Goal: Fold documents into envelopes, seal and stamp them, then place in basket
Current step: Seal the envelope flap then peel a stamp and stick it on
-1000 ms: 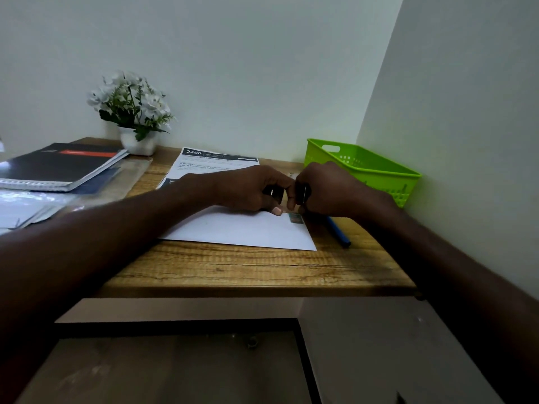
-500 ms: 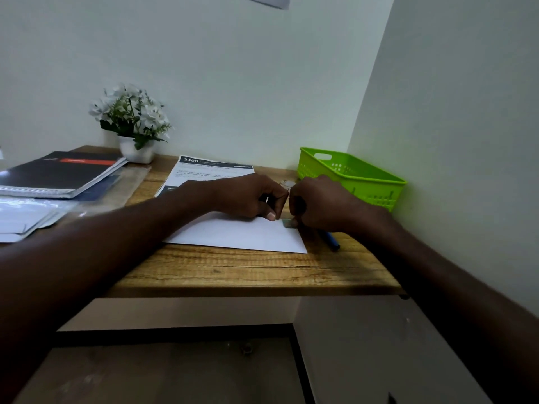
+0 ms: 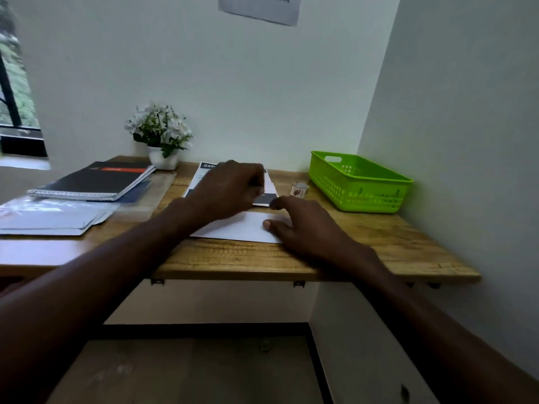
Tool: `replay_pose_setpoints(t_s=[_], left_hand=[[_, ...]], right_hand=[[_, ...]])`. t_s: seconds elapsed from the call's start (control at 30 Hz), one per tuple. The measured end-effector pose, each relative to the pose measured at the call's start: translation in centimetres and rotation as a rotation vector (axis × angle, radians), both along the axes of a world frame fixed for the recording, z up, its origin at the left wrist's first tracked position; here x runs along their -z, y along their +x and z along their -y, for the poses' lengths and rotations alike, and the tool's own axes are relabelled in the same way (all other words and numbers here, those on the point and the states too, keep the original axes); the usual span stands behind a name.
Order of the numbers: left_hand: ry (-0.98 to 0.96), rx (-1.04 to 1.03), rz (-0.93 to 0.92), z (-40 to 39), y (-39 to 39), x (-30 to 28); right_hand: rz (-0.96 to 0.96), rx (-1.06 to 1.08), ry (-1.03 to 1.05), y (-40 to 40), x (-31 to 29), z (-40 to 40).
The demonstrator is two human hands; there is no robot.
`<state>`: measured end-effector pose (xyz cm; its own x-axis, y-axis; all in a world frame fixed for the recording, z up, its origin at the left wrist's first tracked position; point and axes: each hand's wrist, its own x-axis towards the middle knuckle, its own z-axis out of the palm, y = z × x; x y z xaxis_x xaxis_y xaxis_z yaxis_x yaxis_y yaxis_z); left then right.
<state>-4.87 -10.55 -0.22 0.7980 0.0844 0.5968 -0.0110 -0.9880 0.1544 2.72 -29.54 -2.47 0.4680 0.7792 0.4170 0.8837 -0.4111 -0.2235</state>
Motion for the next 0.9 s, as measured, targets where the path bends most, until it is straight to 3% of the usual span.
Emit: replay_pose_setpoints(t_s=[0.13,0.2,0.47,0.57,0.7,0.83,0.9], left_hand=[[0.013,-0.393,0.127,-2.1,-5.4,1.3],[-0.022,-0.49,0.155,-2.5,-6.8,1.7],[-0.144,-0.58,0.112,-2.1,-6.9,2.6],[-0.332,-0.535,0.193,-2.3,-7.4,2.4],[-0.599,-0.433,0.244,-2.4,-7.9,2.2],[-0.852,-0.131,0.501,-2.8,-8.5,1.0],[-0.937,-0.028,0.539,-3.1,-8.2,0.5]], right_hand=[[-0.043,-0.048,-0.239,0.5,-1.4,-1.5],[-0.046,-0.055,-0.34,0.6,-2.7,-2.5],[-0.032,-0.036,-0.424,0.5,-5.3,-4.8],[0.006,-0.042,-0.31,0.7,-6.1,-4.8],[-0.024,-0.025,0.015,1.4,-7.3,-3.8],[0.012,-0.042,0.229,1.8,-8.1,-2.5],[0.015,-0.058,0.305,2.2,-8.7,-1.8]])
